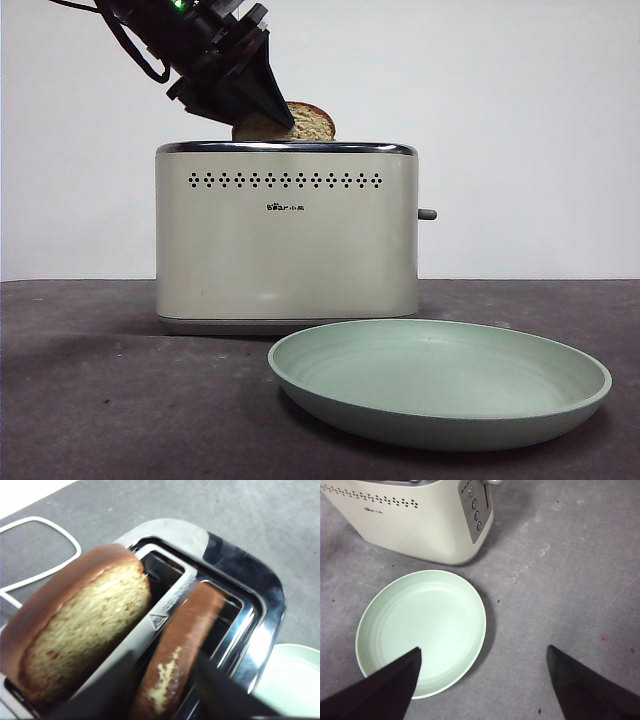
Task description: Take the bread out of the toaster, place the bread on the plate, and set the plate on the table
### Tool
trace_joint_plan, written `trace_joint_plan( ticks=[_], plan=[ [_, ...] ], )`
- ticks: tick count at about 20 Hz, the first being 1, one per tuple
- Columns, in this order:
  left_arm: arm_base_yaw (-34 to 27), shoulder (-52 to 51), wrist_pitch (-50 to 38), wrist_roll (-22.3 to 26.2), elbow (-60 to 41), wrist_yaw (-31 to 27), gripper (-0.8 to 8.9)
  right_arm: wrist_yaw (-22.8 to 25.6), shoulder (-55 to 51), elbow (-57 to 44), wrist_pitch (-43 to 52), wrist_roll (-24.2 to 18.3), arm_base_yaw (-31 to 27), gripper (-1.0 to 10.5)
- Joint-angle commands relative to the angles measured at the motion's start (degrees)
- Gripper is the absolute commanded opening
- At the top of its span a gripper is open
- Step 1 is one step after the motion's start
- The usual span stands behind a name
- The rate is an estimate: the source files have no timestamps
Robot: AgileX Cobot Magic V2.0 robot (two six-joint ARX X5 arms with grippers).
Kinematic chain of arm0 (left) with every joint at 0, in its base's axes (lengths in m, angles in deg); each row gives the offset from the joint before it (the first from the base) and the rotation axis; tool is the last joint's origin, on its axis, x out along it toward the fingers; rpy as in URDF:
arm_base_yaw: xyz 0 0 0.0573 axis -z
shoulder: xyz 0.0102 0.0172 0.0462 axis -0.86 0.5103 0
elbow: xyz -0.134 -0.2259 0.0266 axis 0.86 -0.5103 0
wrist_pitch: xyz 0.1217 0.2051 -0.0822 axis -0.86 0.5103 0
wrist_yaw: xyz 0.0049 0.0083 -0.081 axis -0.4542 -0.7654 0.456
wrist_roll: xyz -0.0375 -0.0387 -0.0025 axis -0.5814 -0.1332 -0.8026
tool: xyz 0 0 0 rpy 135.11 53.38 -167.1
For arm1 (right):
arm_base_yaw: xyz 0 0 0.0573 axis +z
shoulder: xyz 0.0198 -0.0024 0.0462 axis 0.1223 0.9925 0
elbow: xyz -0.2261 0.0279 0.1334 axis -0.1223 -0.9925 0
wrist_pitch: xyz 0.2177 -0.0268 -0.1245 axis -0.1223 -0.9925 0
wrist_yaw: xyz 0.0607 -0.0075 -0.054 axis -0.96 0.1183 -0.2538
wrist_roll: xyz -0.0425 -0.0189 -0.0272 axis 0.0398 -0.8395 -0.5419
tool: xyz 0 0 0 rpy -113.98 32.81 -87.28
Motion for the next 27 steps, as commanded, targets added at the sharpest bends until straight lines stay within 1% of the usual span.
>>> trace_joint_plan(
  ticks=[1, 3, 12, 19, 24, 27],
  plan=[
    [0.3, 1.2, -0.6, 0.5, 1.5, 0.0, 0.38, 0.0, 0.2, 1.1, 0.3, 0.6, 0.2, 4.0],
    [0.3, 1.2, -0.6, 0.3, 1.5, 0.0, 0.03, 0.0, 0.2, 1.1, 0.3, 0.6, 0.2, 4.0],
    [0.2, -0.6, 0.2, 0.0, 6.0, 0.1, 0.03, -0.1, 0.2, 1.1, 0.3, 0.6, 0.2, 4.0],
    [0.2, -5.6, 8.2, -0.1, 12.9, 0.1, 0.03, -0.2, 1.1, 1.1, 0.7, 0.7, 0.2, 4.0],
    [0.2, -12.5, 12.0, -3.5, 16.5, 0.1, 0.03, -1.6, 5.2, 1.1, 2.0, 1.0, 0.3, 4.0],
    [0.2, -16.5, 14.8, -5.8, 17.4, 0.2, 0.03, -1.7, 8.0, 1.1, 3.7, 2.2, 0.4, 4.0]
  ],
)
